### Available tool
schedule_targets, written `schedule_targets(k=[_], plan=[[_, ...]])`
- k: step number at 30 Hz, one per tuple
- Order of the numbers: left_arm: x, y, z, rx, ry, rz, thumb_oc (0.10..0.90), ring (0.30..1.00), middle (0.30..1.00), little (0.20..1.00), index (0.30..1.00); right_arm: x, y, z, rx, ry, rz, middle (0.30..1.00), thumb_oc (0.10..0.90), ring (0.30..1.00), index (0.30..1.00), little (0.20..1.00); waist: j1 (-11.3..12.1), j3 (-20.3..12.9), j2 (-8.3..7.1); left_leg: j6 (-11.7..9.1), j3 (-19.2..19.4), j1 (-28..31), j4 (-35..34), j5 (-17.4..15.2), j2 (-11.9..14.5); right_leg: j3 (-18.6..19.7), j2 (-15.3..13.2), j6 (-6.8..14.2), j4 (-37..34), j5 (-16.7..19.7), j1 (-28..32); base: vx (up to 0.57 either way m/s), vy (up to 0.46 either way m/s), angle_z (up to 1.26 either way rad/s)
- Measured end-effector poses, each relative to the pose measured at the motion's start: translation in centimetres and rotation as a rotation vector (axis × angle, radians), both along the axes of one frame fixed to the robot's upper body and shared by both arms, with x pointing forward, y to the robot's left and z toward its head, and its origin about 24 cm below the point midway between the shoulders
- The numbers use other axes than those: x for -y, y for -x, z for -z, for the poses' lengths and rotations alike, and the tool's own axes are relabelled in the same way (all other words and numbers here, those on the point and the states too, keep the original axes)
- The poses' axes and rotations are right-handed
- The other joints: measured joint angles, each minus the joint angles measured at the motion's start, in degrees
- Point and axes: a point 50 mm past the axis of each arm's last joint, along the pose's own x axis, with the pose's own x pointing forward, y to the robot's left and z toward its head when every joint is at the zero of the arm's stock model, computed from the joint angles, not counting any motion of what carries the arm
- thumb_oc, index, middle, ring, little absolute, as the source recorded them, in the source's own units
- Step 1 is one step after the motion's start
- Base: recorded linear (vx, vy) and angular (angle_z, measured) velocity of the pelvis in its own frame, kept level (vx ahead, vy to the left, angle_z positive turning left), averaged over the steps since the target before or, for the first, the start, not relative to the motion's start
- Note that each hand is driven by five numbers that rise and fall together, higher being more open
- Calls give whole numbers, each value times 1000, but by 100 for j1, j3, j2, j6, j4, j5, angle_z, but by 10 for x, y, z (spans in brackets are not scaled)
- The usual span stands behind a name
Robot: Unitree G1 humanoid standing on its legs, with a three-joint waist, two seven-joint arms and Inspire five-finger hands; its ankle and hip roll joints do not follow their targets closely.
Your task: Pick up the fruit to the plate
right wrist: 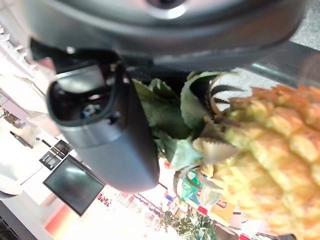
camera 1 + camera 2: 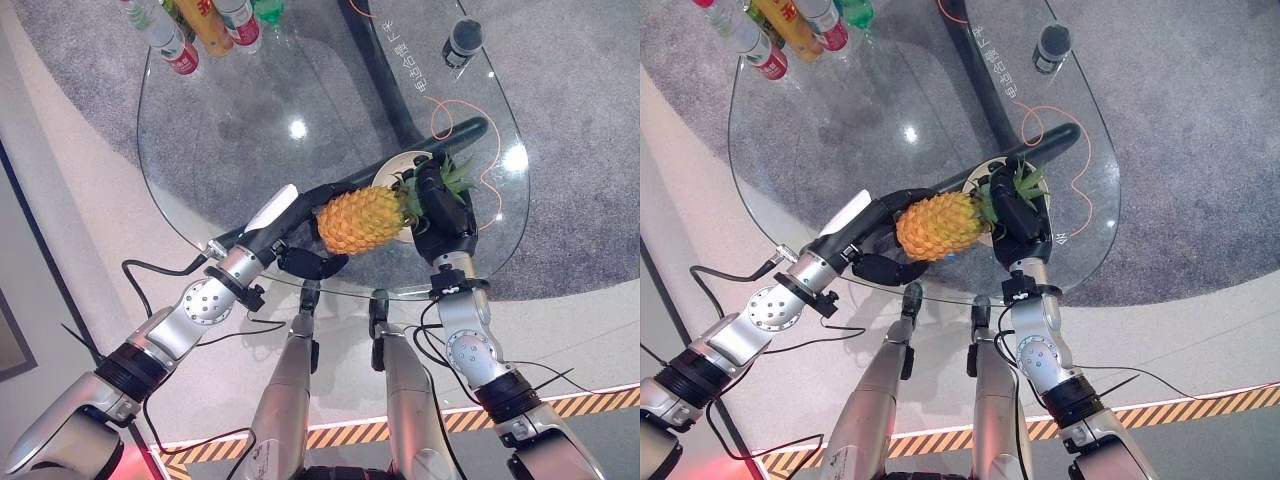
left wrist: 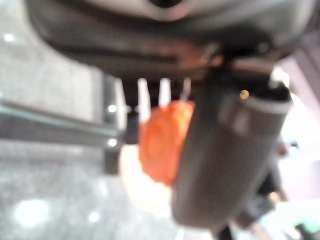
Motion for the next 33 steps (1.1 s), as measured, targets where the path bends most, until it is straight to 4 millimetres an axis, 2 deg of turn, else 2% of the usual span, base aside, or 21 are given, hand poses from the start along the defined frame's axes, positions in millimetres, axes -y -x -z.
schedule_targets(k=[4, 5, 6, 7, 8, 19, 33], plan=[[0, 0, 0, -1, 1, -1, 100, 300, 300, 200, 300, 0, 0, 0, 0, 1, 0, 300, 100, 300, 300, 200, 0, 0, 0, 1, -1, -1, -1, 1, 0, -1, 1, 0, 0, 0, 0, 0, 0, 0], [0, 0, 0, -1, 1, -1, 155, 347, 347, 255, 347, 0, 0, 0, 0, 2, 0, 300, 100, 300, 300, 200, 0, 0, 0, 0, -1, -1, -1, 0, 0, -1, 1, 0, 0, 0, 0, 0, 0, 0], [0, 0, 1, -2, 2, -2, 520, 660, 660, 620, 660, 0, 0, 0, 1, 4, 1, 300, 100, 300, 300, 200, 0, 0, 0, 0, -2, -1, -1, 0, 0, -1, 1, 1, 0, -1, 0, 0, 0, 0], [0, 0, 1, -3, 3, -3, 696, 811, 811, 796, 811, 0, 0, 0, 2, 7, 2, 300, 100, 300, 300, 200, 0, 0, 0, -1, -2, -1, -2, -1, 0, -2, 1, 5, -1, -3, 0, 0, 0, 0], [0, 0, 1, -5, 4, -4, 800, 900, 900, 900, 900, 0, 0, 0, 1, 8, 3, 300, 100, 300, 300, 200, 0, 0, 0, -1, -3, -1, -4, -1, 1, -2, 1, 22, -3, -15, 0, 0, 0, 0], [-7, 5, 17, -51, -9, -46, 800, 900, 900, 900, 900, -3, 1, -4, 29, 80, 14, 300, 100, 300, 300, 200, -7, 0, 0, -2, -1, -10, -32, -2, 0, 0, -1, 44, -15, -29, -20, 0, 0, 0], [-7, 4, 19, -58, -8, -75, 800, 900, 900, 900, 900, -6, 6, -17, 101, 129, 3, 300, 100, 300, 300, 200, -7, 0, -1, 23, 2, 1, -64, 16, 7, 0, 2, 13, -20, -9, -25, 0, 0, 0]])
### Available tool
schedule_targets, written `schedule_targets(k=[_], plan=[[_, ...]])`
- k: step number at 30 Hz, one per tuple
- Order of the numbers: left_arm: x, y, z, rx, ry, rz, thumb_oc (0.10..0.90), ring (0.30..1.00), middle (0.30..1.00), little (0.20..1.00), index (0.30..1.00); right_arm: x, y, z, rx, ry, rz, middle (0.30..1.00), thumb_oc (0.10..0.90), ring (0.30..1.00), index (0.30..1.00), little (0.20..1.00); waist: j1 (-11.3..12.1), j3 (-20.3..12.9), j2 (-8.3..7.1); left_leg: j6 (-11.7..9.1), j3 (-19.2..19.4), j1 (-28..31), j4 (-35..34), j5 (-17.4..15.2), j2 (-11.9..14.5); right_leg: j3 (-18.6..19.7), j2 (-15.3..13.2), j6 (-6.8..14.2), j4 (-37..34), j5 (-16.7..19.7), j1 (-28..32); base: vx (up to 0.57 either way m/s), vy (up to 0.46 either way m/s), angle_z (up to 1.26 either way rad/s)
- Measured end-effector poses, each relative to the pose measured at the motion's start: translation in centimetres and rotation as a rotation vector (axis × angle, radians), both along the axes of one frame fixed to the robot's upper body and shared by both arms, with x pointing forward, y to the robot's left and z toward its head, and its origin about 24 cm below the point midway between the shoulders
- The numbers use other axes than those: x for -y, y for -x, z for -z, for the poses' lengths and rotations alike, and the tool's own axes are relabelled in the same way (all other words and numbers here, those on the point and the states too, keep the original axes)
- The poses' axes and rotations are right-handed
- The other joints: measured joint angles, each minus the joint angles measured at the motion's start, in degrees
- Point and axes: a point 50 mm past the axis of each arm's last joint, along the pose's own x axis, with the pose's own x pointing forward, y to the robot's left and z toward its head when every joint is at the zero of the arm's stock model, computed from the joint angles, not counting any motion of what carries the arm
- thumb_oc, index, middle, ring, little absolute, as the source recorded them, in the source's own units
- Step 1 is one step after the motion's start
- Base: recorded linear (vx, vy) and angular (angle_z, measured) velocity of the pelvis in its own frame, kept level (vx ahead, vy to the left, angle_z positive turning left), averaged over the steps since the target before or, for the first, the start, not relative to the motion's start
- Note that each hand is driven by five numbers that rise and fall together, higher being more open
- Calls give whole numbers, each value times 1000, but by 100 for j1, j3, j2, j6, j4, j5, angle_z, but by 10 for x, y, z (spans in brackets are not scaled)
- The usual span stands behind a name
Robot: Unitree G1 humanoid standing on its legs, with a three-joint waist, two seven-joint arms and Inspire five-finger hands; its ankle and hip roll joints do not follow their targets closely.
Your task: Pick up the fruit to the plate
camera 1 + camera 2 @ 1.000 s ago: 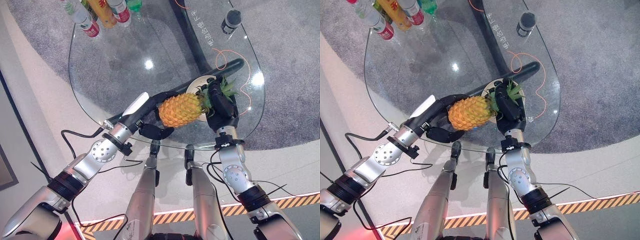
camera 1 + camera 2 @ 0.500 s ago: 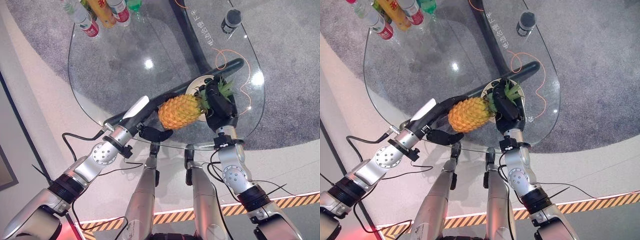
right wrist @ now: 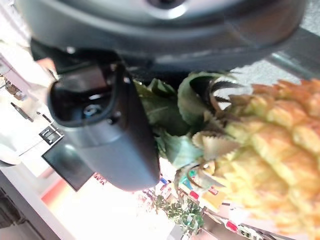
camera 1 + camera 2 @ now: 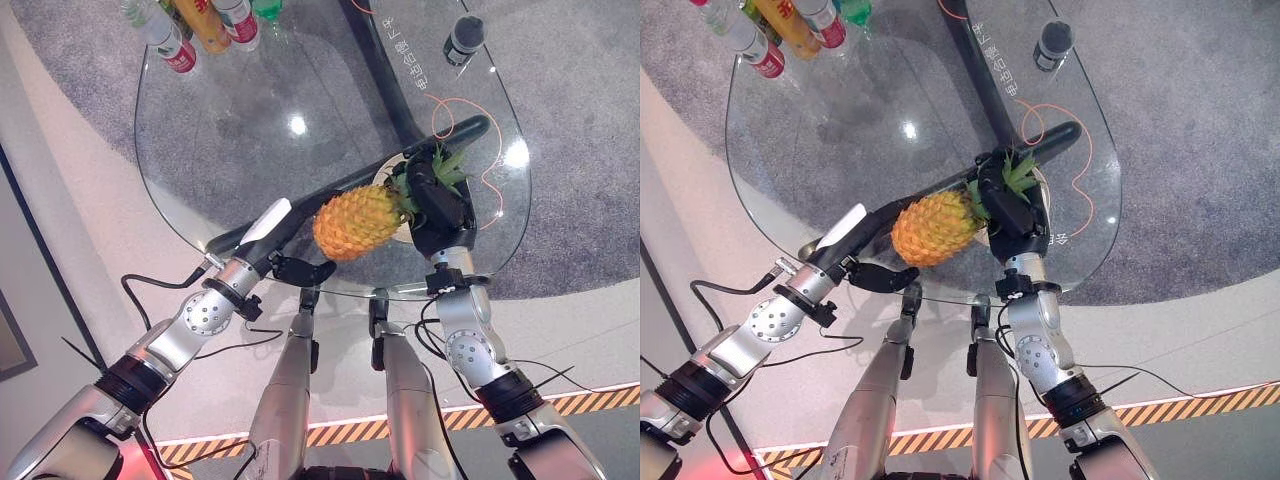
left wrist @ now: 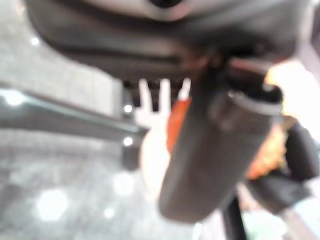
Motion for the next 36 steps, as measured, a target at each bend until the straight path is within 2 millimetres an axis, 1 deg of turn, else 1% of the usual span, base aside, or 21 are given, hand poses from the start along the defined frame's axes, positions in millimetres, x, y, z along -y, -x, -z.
schedule_targets(k=[8, 15, 17, 21, 24, 27, 28, 30, 31, 33, 36], plan=[[-1, -1, 2, -9, -16, -11, 800, 900, 900, 900, 900, 4, 4, -11, 86, 191, 59, 300, 100, 300, 300, 200, 0, -1, -1, 1, 5, 36, 2, 2, 10, 0, 11, -14, 0, 11, 36, 0, 0, 0], [-11, -6, 15, -80, -28, -96, 800, 900, 900, 900, 900, 10, 5, -13, 110, 340, 127, 300, 100, 300, 300, 200, -6, -1, -5, 2, 4, 82, 7, 2, 17, -1, 19, -19, -22, 23, 90, 0, 0, 0], [-15, -6, 20, -98, -32, -117, 800, 900, 900, 900, 900, 12, 5, -14, 119, 388, 174, 300, 100, 300, 300, 200, -7, -1, -6, 2, 4, 104, 6, 2, 22, -3, 23, -14, -56, 38, 126, 0, 0, 0], [-18, -5, 26, -127, -27, -149, 800, 900, 900, 900, 900, 18, 5, -20, 143, 469, 326, 300, 100, 300, 300, 200, -7, -2, -10, 1, 4, 106, 6, 1, 19, -2, 19, 6, -98, 56, 148, 0, 0, 0], [-21, -7, 33, -159, -25, -182, 800, 900, 900, 900, 900, 18, 4, -26, 165, 531, 422, 300, 100, 300, 300, 200, -16, -2, -10, -8, 10, 105, 3, -6, 18, 2, 18, 21, -106, 51, 145, -2, 11, 0], [-18, -6, 42, -200, -6, -198, 800, 900, 900, 900, 900, 17, 4, -31, 194, 572, 495, 300, 100, 300, 300, 200, -16, -2, -11, -20, 10, 92, -34, -15, 21, 1, 20, 25, -149, 49, 126, 0, 0, 0], [-18, -6, 42, -200, -6, -198, 800, 900, 900, 900, 900, 17, 4, -31, 194, 572, 495, 300, 100, 300, 300, 200, -16, -2, -11, -20, 10, 92, -34, -15, 21, 1, 20, 25, -149, 49, 126, 0, 0, 0], [-11, -6, 50, -227, 20, -196, 800, 900, 900, 900, 900, 16, 3, -36, 218, 604, 549, 300, 100, 300, 300, 200, -15, -2, -11, -20, 6, 27, -34, -16, 27, -5, 26, 29, -183, 58, 93, -5, 18, 0], [-7, -3, 58, -258, 45, -198, 800, 900, 900, 900, 900, 16, 3, -38, 228, 626, 580, 300, 100, 300, 300, 200, -6, 0, -12, 6, 8, 4, -33, 2, 19, -4, 18, 23, -191, 65, 79, -13, 37, 2], [-1, -2, 67, -282, 77, -206, 800, 900, 900, 900, 900, 15, 2, -40, 243, 669, 642, 300, 100, 300, 300, 200, 3, 0, -12, 8, 3, -3, -33, 2, 8, -5, 6, 14, -190, 72, 76, -14, 29, 3], [6, 1, 76, -304, 80, -204, 800, 900, 900, 900, 900, 14, 1, -50, 290, 689, 724, 300, 100, 300, 300, 200, 13, 0, -12, 15, 1, -88, -31, -1, 3, -8, 4, 16, -186, 72, -4, 0, 0, 0]])
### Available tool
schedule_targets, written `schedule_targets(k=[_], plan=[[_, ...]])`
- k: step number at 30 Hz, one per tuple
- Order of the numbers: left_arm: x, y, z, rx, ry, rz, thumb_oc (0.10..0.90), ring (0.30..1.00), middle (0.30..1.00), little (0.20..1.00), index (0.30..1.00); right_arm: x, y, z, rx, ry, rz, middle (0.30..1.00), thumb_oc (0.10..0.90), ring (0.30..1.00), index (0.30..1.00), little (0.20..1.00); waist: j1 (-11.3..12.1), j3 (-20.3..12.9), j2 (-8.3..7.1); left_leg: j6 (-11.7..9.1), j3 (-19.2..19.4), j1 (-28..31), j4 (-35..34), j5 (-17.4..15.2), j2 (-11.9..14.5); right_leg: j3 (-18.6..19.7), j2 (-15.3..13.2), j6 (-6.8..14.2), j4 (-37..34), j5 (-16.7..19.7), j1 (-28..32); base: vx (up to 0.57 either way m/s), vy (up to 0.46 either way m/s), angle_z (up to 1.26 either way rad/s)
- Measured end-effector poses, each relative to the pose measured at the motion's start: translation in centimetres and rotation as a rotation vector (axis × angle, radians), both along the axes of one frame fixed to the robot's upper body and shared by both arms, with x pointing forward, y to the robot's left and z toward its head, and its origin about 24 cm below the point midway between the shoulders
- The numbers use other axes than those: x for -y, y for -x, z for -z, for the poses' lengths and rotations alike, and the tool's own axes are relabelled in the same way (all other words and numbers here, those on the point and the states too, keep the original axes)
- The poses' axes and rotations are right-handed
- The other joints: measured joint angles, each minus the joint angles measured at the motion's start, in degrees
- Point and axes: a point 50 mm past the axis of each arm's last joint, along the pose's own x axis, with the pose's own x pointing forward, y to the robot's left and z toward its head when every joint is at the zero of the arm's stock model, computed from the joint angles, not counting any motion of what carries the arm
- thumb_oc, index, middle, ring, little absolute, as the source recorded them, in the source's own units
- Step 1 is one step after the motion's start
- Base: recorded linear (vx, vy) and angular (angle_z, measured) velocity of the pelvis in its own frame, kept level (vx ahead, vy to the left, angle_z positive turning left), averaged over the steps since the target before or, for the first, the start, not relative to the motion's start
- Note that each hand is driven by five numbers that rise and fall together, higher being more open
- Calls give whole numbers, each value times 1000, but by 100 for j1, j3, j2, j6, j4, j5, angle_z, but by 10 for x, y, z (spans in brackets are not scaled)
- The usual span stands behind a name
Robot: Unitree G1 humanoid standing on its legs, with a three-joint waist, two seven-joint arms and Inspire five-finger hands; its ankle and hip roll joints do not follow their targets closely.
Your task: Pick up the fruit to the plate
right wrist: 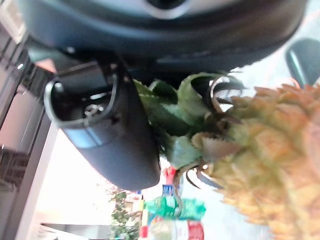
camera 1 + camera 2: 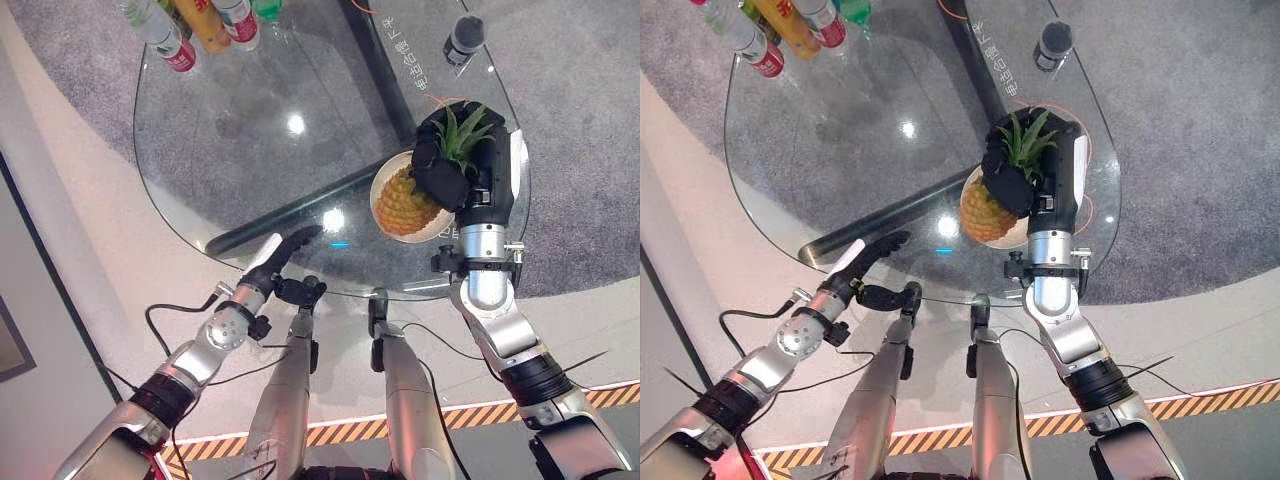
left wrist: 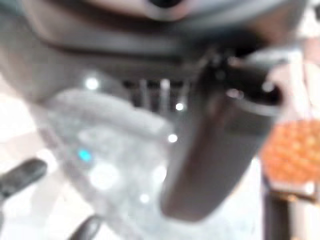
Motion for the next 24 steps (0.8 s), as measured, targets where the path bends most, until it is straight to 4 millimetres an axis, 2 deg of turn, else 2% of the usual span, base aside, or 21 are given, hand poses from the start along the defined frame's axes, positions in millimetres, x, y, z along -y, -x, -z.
schedule_targets(k=[6, 12, 18, 24], plan=[[3, 6, 20, -49, -16, -25, 800, 900, 900, 900, 900, 3, -2, -20, 115, 58, 120, 300, 100, 300, 300, 200, 27, 1, 2, 2, -2, -121, 6, 2, -3, -6, -2, 4, 14, -3, -124, -24, 46, 1], [4, 4, 17, -8, -10, -53, 800, 900, 900, 900, 900, 2, -6, -30, 218, 140, 261, 300, 100, 300, 300, 200, 41, -2, 17, 15, -3, -367, 100, 18, -51, -6, -41, 25, 224, -56, -420, -28, 29, 2], [7, 4, 13, 30, 24, -51, 800, 900, 900, 900, 900, 16, -13, -25, 235, 159, 386, 300, 100, 300, 300, 200, 124, 2, 40, 2, -1, -628, 126, 52, -99, -1, -80, 21, 398, -91, -748, -19, 25, 2], [11, 6, 12, 47, 40, -49, 800, 900, 900, 900, 900, 20, -19, -26, 232, 186, 420, 300, 100, 300, 300, 200, 134, 8, 115, 2, -2, -721, 103, 84, -104, 0, -86, 18, 406, -89, -855, -6, 1, 0]])
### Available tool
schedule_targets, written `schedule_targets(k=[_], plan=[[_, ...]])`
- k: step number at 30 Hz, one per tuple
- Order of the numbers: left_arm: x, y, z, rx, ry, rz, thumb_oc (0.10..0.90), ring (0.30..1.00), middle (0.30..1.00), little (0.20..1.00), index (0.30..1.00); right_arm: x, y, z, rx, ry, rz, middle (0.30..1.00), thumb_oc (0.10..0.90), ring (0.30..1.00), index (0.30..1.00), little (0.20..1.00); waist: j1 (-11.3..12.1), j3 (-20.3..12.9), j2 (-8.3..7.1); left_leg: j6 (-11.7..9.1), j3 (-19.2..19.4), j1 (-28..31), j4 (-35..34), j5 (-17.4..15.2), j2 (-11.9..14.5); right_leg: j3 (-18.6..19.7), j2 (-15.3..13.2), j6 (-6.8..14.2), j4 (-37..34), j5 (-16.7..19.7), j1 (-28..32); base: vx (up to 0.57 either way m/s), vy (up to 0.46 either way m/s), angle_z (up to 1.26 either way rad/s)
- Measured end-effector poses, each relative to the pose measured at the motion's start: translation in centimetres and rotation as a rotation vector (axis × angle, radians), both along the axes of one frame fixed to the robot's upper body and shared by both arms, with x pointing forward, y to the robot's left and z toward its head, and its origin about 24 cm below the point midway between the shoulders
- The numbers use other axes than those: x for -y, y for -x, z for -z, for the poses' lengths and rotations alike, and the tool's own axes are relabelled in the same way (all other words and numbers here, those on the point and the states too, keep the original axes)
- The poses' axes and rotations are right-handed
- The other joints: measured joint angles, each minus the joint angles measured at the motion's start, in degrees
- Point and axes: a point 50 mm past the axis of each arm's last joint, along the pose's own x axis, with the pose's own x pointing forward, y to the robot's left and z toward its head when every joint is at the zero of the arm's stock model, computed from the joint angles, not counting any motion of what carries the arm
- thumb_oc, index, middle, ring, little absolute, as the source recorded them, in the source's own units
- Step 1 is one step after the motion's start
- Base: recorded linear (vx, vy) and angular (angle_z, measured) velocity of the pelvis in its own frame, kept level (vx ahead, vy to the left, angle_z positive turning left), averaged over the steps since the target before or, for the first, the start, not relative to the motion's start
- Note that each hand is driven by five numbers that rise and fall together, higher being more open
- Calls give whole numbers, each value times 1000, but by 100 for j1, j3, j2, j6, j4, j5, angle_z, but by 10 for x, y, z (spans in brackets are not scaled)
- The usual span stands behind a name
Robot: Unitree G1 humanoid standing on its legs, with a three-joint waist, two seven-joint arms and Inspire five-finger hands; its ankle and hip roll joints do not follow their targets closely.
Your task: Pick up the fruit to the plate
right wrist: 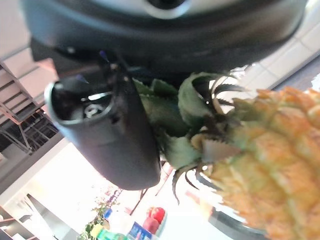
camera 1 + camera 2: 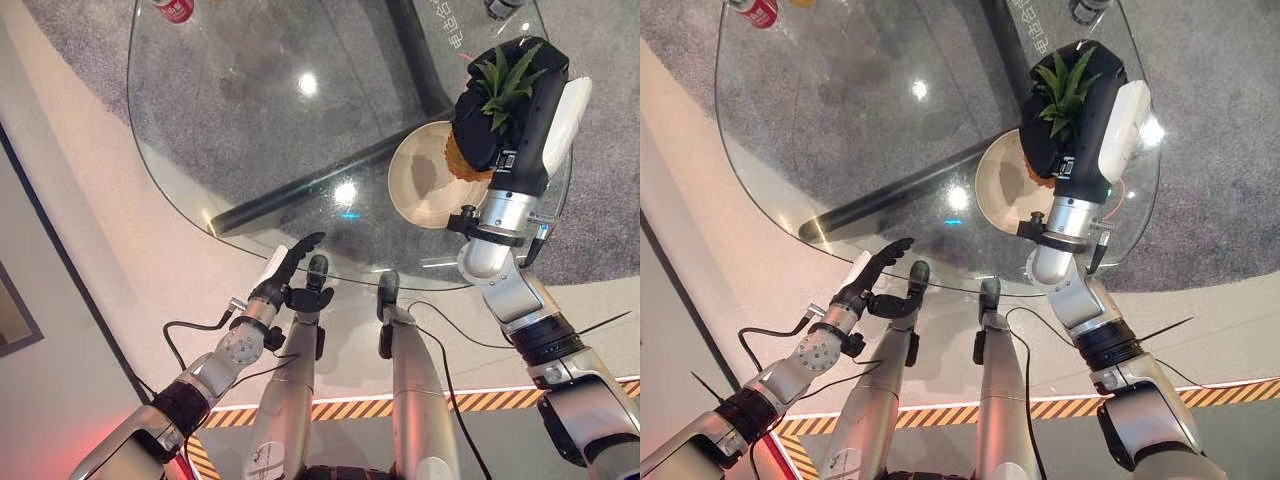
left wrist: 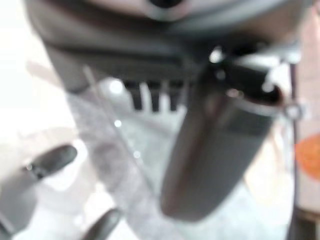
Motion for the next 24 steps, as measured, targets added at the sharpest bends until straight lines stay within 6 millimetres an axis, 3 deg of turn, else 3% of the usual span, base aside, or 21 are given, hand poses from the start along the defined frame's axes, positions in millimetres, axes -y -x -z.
schedule_targets(k=[4, 13, 24], plan=[[4, 2, -2, 21, 11, 0, 800, 900, 900, 900, 900, 3, -1, 1, -12, 12, 8, 300, 100, 300, 300, 200, 6, -2, 87, 1, -1, -103, 4, 7, -4, 0, -2, -2, 9, 1, -106, 0, 0, 0], [6, 2, -4, 40, 22, 3, 800, 900, 900, 900, 900, 10, -12, 18, -104, 10, 44, 300, 100, 300, 300, 200, 21, -3, 100, -3, -3, -188, 8, 22, -21, 0, -20, 4, 68, -10, -212, 0, 0, 0], [9, 0, -12, 83, 39, -7, 800, 900, 900, 900, 900, 9, -13, 14, -83, -43, -17, 300, 100, 300, 300, 200, 58, -2, 174, -5, -20, -359, 17, 57, -34, -3, -26, -11, 116, -10, -389, 0, 0, 0]])
